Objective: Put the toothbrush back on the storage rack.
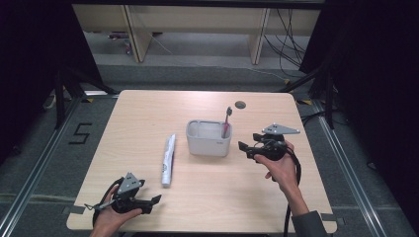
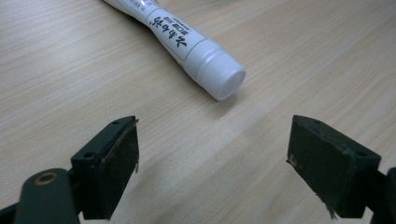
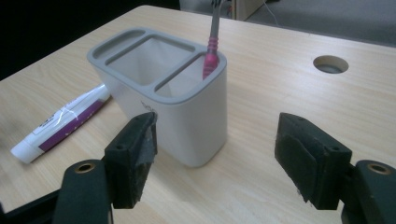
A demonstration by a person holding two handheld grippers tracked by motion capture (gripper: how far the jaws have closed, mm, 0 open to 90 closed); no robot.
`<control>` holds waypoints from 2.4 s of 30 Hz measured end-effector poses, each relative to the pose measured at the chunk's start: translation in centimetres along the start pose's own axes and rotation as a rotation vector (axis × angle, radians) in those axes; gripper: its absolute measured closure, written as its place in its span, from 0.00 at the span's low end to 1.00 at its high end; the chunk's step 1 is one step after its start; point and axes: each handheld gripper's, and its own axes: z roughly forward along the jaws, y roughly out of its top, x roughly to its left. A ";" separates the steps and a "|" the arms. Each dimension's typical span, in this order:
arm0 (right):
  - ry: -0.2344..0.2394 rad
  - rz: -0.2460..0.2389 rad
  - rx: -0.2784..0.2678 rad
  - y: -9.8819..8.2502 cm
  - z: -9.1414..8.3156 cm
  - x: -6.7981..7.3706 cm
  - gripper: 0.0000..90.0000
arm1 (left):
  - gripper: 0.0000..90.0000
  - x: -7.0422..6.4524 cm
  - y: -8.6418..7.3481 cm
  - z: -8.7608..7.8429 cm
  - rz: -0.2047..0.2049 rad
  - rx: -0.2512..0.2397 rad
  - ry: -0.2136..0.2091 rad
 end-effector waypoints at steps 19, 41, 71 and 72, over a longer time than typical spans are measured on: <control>0.007 0.029 0.061 -2.8 -0.6 0.4 0.34 | 0.18 0.2 0.1 0.1 -0.015 0.007 0.008; 0.016 0.025 0.111 -6.0 -1.0 1.1 0.33 | 0.18 0.3 0.1 0.2 -0.023 0.007 0.020; 0.002 0.019 0.213 -10.0 -3.0 2.1 0.22 | 0.18 0.1 0.1 0.4 -0.021 0.010 0.012; 0.010 -0.008 0.215 -10.1 -3.1 2.0 0.22 | 0.18 0.1 0.1 0.4 -0.025 0.005 0.011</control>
